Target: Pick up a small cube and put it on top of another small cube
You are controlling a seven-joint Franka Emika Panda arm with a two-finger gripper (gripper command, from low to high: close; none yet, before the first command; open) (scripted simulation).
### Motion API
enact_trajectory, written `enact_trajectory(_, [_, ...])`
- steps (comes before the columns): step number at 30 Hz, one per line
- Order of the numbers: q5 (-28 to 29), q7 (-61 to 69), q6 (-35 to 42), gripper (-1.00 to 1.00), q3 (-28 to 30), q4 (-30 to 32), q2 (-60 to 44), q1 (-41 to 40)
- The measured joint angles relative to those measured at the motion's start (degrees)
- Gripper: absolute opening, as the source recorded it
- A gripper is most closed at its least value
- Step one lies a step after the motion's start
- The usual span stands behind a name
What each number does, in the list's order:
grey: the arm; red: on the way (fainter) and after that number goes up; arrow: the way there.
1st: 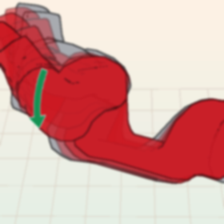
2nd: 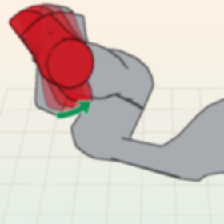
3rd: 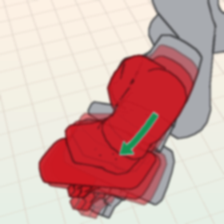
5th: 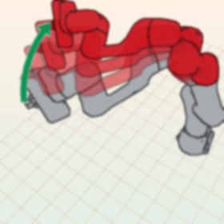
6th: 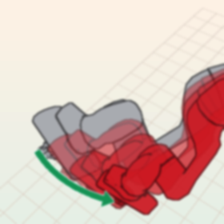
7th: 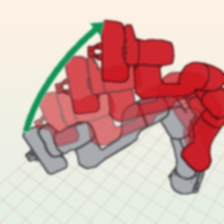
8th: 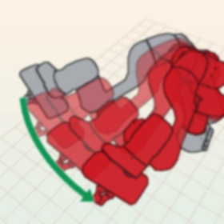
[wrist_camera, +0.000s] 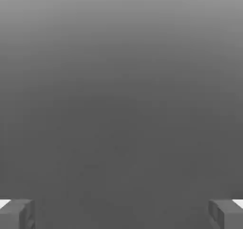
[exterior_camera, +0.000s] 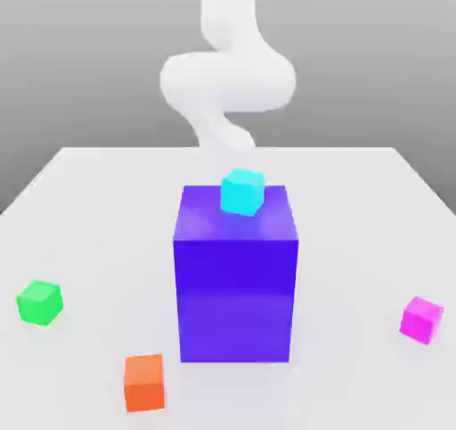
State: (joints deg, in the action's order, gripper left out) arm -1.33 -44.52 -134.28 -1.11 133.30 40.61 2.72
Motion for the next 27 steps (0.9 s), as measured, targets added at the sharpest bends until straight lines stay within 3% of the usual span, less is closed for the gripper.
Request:
enact_trajectory(9, [-3.32, 3.65, -9.06, 0.00, -6.16, 5.51, -18.90, 9.15])
enact_trajectory(15, [-2.52, 3.93, -15.09, 0.00, -11.85, 9.14, -31.31, 13.94])
enact_trajectory(21, [3.78, 0.25, -21.11, 0.00, -15.46, 12.78, -44.15, 20.92])
enact_trajectory(27, [13.52, -6.36, -28.37, 0.00, -11.83, 13.57, -56.98, 27.31])
